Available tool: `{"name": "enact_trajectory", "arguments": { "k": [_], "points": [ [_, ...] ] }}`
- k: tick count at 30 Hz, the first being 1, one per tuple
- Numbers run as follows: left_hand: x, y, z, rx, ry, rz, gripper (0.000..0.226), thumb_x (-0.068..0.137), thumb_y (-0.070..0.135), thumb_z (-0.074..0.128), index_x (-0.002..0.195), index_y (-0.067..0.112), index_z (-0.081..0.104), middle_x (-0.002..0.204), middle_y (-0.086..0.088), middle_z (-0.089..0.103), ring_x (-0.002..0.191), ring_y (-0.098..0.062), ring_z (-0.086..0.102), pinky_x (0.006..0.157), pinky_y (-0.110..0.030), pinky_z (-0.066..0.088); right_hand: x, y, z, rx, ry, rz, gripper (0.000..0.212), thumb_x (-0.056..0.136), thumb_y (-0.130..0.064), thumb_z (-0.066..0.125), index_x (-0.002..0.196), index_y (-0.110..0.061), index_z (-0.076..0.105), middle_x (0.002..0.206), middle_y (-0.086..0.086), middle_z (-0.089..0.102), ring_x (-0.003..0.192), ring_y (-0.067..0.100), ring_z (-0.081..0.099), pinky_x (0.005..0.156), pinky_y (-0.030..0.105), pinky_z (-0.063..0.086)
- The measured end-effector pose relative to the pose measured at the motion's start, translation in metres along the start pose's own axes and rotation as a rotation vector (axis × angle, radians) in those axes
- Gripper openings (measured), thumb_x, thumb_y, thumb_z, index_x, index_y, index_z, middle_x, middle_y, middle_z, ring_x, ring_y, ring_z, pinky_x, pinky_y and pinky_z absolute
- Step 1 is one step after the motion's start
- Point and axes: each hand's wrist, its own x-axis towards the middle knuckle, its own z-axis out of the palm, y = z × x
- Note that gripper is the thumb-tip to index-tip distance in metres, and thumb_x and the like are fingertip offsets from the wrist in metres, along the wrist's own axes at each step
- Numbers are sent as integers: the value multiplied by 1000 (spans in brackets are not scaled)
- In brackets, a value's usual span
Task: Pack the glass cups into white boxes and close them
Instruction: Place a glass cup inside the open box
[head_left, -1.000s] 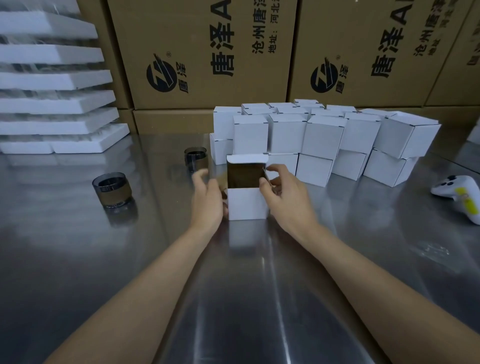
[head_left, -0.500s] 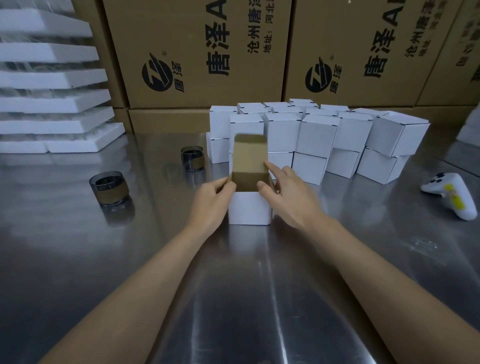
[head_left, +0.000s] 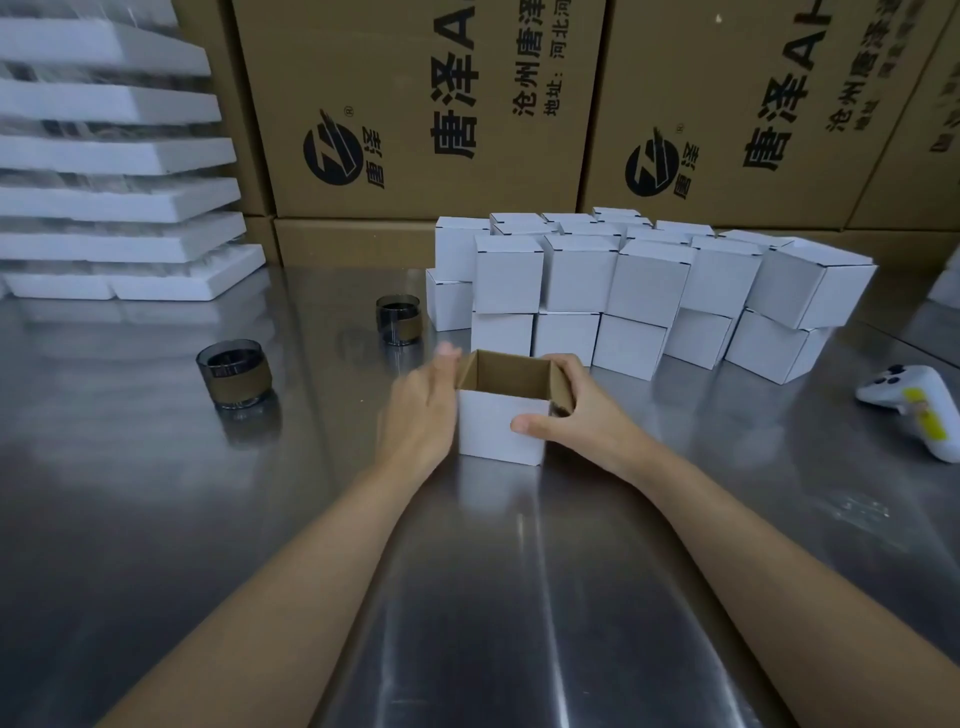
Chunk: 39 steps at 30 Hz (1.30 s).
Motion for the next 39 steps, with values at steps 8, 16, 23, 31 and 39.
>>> {"name": "enact_trajectory", "arguments": {
  "k": [8,16,23,31,39],
  "points": [
    [47,-61,-69,656,613,-120,64,86,22,61,143,6,38,157,-18,22,146,-34,13,118,-51,7,2,4,4,28,0,-9,67,55,-69,75,109,-45,43,104,-12,58,81,-6,57,68,6,45],
    [44,-64,-66,693,378,-167,29,91,12,56,115,-4,55,145,-26,30,126,-44,34,104,-49,30,3,4,5,32,5,2,74,58,-66,75,119,-39,43,106,-14,59,86,-4,58,69,9,44],
    [29,-37,-18,346,-48,197,14,88,21,66,94,13,57,143,2,35,129,-22,35,99,-35,41,5,2,3,35,171,27,68,72,-43,81,125,-23,45,103,-2,62,96,14,60,83,29,50],
    [29,-38,-20,98,-216,155,41,77,18,80,108,18,53,142,10,26,125,-13,42,107,-34,40,5,3,2,11,180,36,72,73,-47,79,128,-24,40,100,-7,57,92,8,57,75,22,46],
    [35,-41,-21,-51,-196,-41,85,80,21,79,147,24,27,137,4,50,118,-10,51,95,-20,43,8,5,1,38,158,43,71,71,-47,81,125,-26,41,102,-7,58,93,11,59,78,25,49]
  ]
}}
